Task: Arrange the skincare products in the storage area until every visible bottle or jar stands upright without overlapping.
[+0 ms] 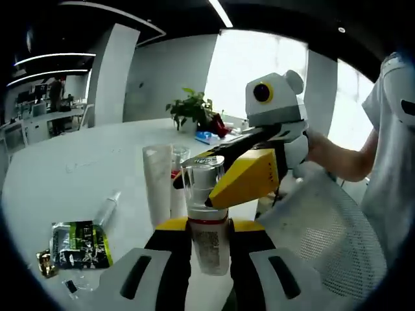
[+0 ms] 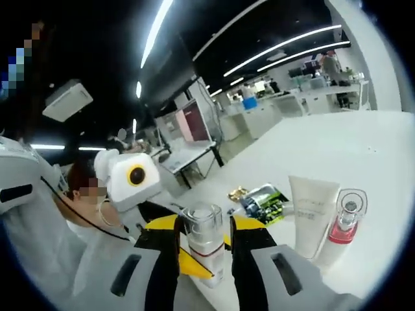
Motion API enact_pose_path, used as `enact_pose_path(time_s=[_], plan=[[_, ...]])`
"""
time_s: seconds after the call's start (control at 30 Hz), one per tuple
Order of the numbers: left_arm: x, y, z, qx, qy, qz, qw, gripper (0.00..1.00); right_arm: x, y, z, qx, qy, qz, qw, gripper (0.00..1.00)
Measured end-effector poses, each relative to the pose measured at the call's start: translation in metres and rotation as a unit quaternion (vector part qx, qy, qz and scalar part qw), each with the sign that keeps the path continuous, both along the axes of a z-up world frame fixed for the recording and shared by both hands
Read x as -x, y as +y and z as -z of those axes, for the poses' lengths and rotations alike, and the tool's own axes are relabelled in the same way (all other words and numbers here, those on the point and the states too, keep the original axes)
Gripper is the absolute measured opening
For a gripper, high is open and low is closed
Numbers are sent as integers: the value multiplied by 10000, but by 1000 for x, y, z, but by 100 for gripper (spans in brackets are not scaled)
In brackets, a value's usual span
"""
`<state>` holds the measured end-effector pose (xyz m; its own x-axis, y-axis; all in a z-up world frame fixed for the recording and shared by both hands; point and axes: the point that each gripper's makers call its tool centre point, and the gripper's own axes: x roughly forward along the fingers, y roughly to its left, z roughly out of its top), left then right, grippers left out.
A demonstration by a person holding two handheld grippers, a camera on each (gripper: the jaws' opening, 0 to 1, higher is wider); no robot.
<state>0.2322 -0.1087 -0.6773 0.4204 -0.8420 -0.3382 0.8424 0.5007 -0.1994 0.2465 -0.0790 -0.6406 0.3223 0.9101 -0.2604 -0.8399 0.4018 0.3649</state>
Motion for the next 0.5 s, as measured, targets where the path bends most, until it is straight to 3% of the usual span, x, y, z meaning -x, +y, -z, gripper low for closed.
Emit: enact_pose_path(time_s=[0.17, 0.33, 0.5], plan=[[2, -1, 5, -159, -59, 84, 9998, 15, 0, 1, 1, 71, -71, -5, 9999, 23], [1, -1, 7, -165, -43, 93, 9998, 16, -1, 2, 3, 218, -248, -13, 9995, 22], [0, -2, 11, -283, -204, 188, 9992, 17, -1, 3, 6, 319, -351, -117, 9988, 22]])
